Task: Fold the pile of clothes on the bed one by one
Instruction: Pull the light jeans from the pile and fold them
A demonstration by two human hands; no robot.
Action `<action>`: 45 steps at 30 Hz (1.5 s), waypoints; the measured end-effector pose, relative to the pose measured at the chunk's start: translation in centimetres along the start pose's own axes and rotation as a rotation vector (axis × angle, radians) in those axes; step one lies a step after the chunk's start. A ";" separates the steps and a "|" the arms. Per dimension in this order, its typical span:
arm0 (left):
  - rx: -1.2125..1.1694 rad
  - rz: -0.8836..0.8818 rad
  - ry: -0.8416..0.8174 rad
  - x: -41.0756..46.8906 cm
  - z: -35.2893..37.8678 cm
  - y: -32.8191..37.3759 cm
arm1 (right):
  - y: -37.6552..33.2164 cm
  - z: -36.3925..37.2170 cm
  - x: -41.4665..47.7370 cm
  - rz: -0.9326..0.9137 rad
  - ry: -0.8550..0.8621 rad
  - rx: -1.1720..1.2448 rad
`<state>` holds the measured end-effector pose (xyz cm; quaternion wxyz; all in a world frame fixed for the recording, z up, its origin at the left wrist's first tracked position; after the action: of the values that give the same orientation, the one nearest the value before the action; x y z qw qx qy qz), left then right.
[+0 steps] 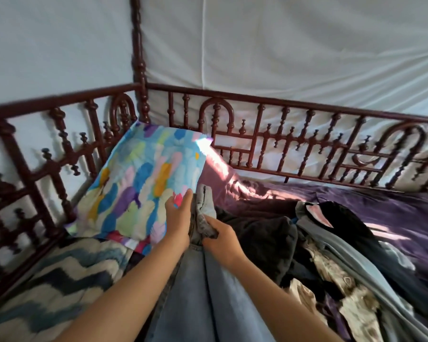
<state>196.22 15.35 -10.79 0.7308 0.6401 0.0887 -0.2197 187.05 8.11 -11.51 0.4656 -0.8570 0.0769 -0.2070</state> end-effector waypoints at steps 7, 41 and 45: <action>0.213 0.047 -0.037 -2.4 -3.3 -0.3 | -0.4 2.2 -3.4 -0.019 -0.150 -0.026; -0.076 0.114 -0.085 -3.2 2.9 6.7 | -0.5 3.4 -5.8 0.636 0.533 -0.498; -0.123 0.113 -0.050 -1.6 2.3 8.7 | 0.9 1.3 -8.9 0.712 0.443 -0.608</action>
<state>198.26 14.12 -1.97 0.7822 0.5921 0.0473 -0.1881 179.61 11.51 -15.40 0.2095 -0.8099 0.5172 -0.1808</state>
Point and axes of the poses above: each hand's wrist, its own x-axis towards the middle knuckle, its own z-axis out of the palm, y = z × x, the point moved 5 cm from there along x, towards the middle knuckle, and after that the axes turned 13 degrees about -z, right-handed, at the moved point
